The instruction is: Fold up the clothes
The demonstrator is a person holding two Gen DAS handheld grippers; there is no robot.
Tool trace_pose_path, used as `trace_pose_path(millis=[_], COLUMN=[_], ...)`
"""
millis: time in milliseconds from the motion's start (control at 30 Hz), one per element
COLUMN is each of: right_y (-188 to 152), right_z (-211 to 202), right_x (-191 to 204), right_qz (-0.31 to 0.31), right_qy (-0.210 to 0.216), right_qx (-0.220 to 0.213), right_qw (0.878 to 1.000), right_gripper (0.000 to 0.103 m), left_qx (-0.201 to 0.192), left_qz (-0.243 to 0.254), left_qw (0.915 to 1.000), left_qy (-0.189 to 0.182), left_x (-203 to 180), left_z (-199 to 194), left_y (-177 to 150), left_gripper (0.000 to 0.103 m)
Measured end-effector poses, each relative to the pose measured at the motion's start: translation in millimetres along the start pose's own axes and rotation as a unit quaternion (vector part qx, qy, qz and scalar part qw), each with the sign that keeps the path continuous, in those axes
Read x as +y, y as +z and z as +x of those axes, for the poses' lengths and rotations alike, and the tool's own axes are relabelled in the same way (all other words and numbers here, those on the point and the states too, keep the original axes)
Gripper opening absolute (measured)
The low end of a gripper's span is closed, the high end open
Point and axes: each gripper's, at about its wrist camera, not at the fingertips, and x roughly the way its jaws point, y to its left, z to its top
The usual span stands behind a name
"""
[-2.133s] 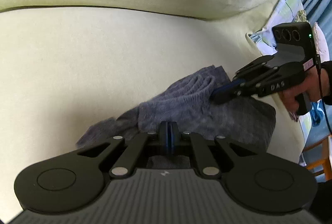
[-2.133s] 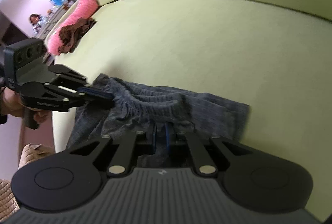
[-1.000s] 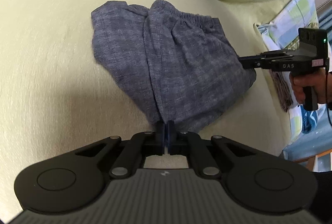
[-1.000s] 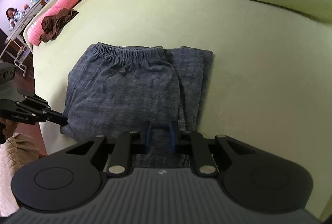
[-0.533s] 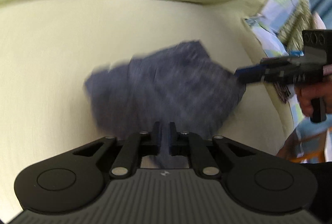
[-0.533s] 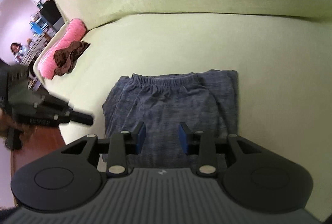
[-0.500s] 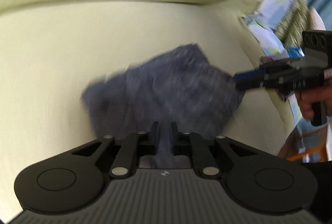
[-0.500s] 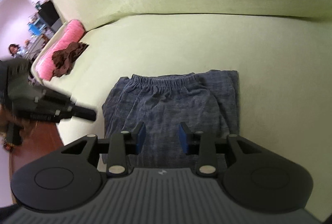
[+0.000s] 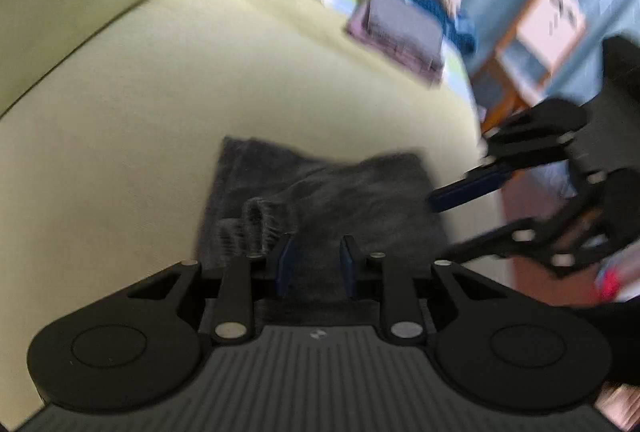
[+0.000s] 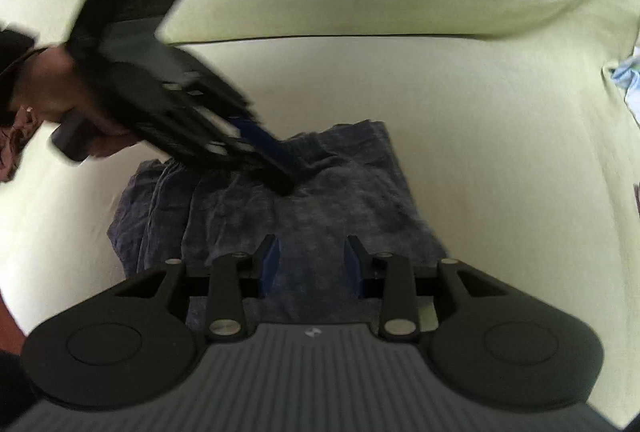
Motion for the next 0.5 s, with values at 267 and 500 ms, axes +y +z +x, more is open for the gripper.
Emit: trace_pose_path(millis=[267, 500], right_y=[-34, -54], right_z=[4, 0], right_x=[-13, -16], right_qz=[-0.011, 0.024], right_qy=[-0.03, -0.051], right_qx=[-0.064, -0.121], right_qw=[0.997, 0.991], right_gripper=[0.029, 0.03], left_qx=[-0.007, -0.031], left_qz=[0.078, 0.1], left_qw=[0.9969, 0.9944], left_qy=[-0.003, 0.006], left_x=[-7, -11], left_z=[-2, -4], left_y=[-3, -13], left_gripper=[0.006, 0.006])
